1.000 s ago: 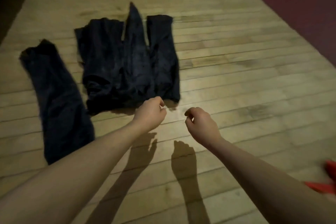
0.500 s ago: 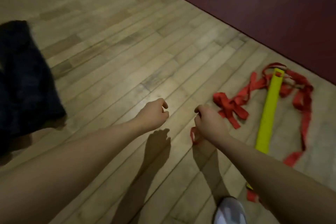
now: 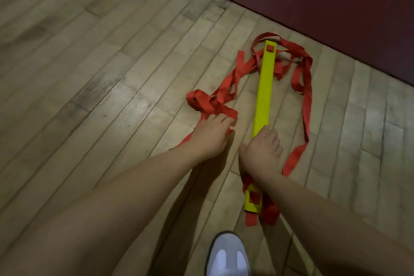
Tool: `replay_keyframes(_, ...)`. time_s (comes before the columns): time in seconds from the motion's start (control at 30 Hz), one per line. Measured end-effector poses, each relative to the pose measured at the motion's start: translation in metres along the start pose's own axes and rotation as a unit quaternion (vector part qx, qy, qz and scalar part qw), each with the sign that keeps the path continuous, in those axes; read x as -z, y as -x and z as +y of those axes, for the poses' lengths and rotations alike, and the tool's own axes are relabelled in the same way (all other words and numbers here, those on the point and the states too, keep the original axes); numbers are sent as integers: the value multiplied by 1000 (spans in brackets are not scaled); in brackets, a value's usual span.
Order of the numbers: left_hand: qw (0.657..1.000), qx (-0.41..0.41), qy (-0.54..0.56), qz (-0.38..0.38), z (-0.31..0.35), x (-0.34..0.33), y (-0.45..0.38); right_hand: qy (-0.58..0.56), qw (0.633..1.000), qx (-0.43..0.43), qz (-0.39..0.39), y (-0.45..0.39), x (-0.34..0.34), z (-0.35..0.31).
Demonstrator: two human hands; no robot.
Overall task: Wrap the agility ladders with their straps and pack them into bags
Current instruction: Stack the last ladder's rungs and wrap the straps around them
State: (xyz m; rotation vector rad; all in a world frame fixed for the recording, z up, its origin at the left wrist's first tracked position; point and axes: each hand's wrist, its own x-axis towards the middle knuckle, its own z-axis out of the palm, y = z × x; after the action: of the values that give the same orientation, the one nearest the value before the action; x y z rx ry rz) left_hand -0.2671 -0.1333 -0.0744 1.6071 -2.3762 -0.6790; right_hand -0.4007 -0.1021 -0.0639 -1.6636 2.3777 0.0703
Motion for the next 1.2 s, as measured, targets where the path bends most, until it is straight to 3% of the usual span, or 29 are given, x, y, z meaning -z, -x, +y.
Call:
replay_keyframes(0.23,991,-45,-118,-43,17,-5,-44,-144,985,-29,-91,-28,0,19)
replay_keyframes(0.5,951,-40,-282,-119,-18,29,0,-218,964,65,-140,9,-8,-29)
replay_keyframes(0.67,941,-29,-336,-32,-57,75,47,-287,935,109,-176,37,-2,-83)
replay_keyframes(0.8,940,15,-339,-45,-84,109,90,-309,907,204,-200,64,4,-124)
replay_keyframes(0.9,944,29,-327,16,-108,129,134,-304,885,288,-204,89,8,-151)
replay_keyframes(0.97,934,19,-356,17,-120,140,159,-274,880,341,-186,102,7,-165)
replay_keyframes(1.03,914,-4,-406,15,-128,155,188,-241,870,388,-185,120,10,-181)
replay_keyframes(1.2,923,41,-381,-32,-153,165,254,-155,819,512,-208,154,12,-209)
